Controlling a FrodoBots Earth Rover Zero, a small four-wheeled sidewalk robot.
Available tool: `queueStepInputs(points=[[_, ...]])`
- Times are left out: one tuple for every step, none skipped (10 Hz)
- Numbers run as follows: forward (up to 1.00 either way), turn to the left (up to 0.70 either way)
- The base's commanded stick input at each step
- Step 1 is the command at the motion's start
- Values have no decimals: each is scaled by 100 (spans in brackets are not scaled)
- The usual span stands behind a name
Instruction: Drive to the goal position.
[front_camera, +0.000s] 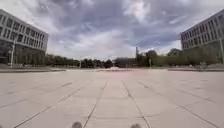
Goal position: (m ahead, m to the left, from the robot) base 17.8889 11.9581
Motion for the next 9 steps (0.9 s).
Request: queueStepInputs(points=[[70,0],[70,0],[70,0],[70,0],[70,0],[70,0],[70,0],[70,0],[70,0]])
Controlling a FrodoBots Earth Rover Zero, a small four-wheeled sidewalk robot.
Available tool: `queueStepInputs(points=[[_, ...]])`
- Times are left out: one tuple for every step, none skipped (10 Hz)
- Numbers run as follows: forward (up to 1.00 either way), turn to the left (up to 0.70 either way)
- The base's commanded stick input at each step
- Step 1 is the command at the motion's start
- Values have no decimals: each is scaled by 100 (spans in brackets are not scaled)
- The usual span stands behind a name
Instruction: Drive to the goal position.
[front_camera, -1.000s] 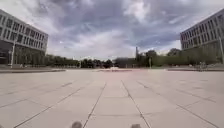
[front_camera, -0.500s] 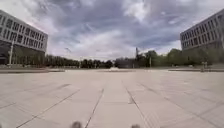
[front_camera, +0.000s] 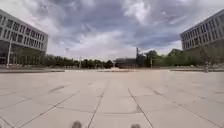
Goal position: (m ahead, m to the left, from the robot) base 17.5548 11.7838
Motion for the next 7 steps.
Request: queueStepInputs(points=[[70,0],[70,0],[70,0],[70,0],[70,0],[70,0],[70,0]])
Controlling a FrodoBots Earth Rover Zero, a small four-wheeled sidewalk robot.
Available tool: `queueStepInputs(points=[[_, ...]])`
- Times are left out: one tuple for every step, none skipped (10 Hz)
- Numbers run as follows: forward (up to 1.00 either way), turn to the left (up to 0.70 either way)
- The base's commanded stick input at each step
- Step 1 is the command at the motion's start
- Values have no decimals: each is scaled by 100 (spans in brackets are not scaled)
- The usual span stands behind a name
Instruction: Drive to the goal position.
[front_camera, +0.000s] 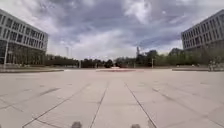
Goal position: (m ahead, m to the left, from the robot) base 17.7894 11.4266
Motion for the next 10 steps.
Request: queueStepInputs(points=[[70,0],[70,0],[70,0],[70,0],[70,0],[70,0],[70,0],[70,0],[70,0],[70,0]])
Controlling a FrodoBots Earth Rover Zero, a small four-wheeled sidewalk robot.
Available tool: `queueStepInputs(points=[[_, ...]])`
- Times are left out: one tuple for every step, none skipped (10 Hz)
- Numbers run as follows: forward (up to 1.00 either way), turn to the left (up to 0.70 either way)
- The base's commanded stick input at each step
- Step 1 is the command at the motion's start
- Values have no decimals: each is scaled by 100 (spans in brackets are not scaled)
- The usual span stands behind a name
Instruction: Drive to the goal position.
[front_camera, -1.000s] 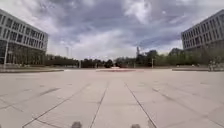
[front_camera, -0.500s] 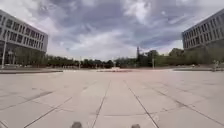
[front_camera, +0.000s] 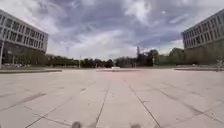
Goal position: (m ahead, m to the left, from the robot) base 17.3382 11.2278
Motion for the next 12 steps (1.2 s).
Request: queueStepInputs(points=[[70,0],[70,0],[70,0],[70,0],[70,0],[70,0],[70,0],[70,0],[70,0],[70,0],[70,0],[70,0]])
